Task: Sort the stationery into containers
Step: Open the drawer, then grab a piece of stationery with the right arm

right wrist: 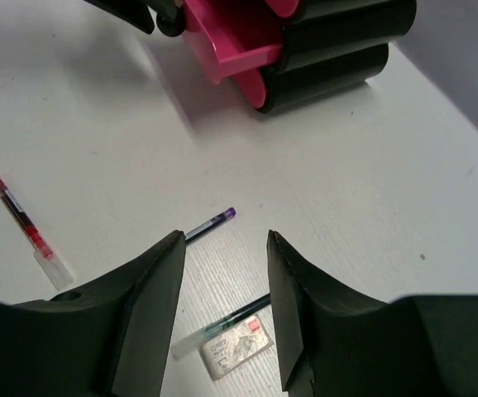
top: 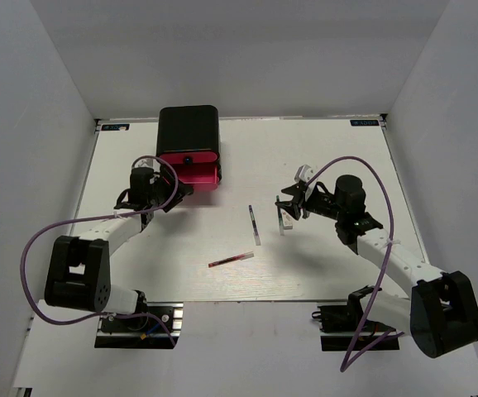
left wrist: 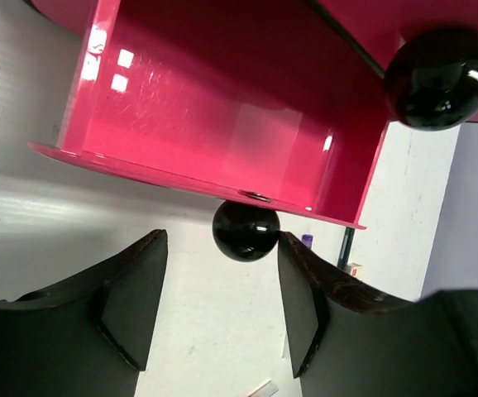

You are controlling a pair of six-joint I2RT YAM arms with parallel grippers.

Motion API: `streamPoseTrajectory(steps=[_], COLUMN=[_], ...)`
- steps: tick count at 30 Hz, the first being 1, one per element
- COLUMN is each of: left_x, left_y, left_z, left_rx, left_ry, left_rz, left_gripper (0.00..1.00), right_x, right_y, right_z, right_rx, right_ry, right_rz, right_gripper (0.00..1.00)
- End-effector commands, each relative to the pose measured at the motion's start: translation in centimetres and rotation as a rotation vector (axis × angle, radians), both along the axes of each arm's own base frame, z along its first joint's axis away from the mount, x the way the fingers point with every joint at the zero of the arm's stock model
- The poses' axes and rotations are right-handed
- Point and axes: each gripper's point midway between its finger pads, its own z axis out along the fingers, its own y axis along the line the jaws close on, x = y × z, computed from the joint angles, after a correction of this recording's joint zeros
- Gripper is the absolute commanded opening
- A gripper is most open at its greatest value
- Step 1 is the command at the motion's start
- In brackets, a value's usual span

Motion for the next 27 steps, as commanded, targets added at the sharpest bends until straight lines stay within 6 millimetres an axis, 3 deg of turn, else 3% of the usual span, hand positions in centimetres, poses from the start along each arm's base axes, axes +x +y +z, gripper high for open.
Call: streamPoseTrajectory(steps=[1, 6, 8, 13, 17, 19, 21, 22, 24, 27], left_x=[0.0, -1.2, -1.9, -3.9, -5.1, -5.9, -6.5, -7.0, -7.8, -9.2], left_y=[0.3, 0.9, 1.0, 1.8, 2.3, 2.4, 2.5, 2.6, 2.7, 2.8], left_z=[2.1, 3.2, 4.1, 4.6, 4.8, 4.8, 4.7, 4.2, 4.8, 4.1], left_rx=[0.028, 0.051, 0.047, 0.078, 0.085, 0.095, 0.096, 0.098, 0.094, 0.087], left_ry=[-0.043, -0.058, -0.084, -0.085, -0.091, -0.089, -0.084, -0.069, -0.101, -0.092], left_rz=[-0.007, -0.001, -0.001, 0.013, 0.017, 0.010, 0.010, 0.009, 0.011, 0.015], left_gripper=[0.66, 0.67, 0.67, 0.67, 0.66, 0.64, 0.64, 0.64, 0.66, 0.67], right_x=[0.5, 1.3, 1.4, 2.5, 3.5, 4.7, 4.6, 5.9, 6.2, 7.1], right_y=[-0.1, -0.7, -0.9, -1.4, -1.6, -1.5, -1.8, -1.3, -1.4, -1.3], right_z=[0.0, -1.9, -3.5, -5.1, -6.6, -6.9, -9.5, -8.2, -9.9, -10.3], right_rx=[-0.026, -0.061, -0.090, -0.126, -0.158, -0.157, -0.212, -0.186, -0.225, -0.231], right_ry=[0.004, 0.079, 0.133, 0.222, 0.310, 0.365, 0.478, 0.488, 0.584, 0.653], right_rz=[-0.008, -0.059, -0.077, -0.144, -0.190, -0.226, -0.249, -0.271, -0.302, -0.356], right_gripper=[0.50, 0.46, 0.38, 0.15, 0.15, 0.21, 0.24, 0.24, 0.26, 0.28])
